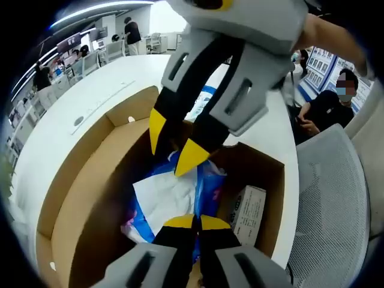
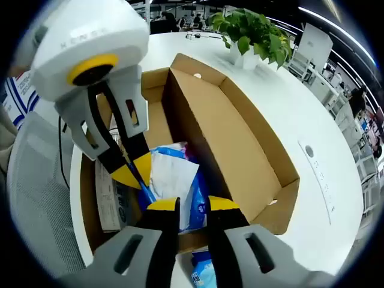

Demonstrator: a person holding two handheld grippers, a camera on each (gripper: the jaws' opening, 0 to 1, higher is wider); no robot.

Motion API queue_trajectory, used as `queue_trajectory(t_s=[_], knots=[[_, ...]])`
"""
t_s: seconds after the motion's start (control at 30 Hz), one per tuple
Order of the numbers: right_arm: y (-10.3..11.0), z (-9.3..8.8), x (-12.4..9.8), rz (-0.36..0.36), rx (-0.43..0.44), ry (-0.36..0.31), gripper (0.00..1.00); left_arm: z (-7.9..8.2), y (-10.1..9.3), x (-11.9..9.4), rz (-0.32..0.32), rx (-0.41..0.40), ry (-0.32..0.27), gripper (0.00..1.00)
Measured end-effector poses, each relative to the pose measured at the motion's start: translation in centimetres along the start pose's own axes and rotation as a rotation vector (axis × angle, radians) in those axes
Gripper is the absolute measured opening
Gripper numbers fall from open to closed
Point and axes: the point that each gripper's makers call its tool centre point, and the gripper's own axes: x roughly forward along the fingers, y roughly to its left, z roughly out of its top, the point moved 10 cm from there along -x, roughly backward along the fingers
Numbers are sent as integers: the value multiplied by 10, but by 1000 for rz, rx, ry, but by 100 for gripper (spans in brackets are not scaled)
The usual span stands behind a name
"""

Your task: Operate the shoe box by opening the lid, removing the specified soft item, and placing it in the target area until the item is outside and the box remains undamaged.

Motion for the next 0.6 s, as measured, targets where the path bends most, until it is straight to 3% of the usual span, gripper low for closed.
queue_trajectory(t_s=[0.1,0.27,0.6], knots=[[-3,-2,8,-22,3,44,8,-3,0,-2,1,-12,-6,0],[-1,-2,15,-12,27,55,0,-3,1,-5,8,-23,-22,0],[2,5,-1,-39,-1,4,0,0,-3,-21,49,-33,-49,0]])
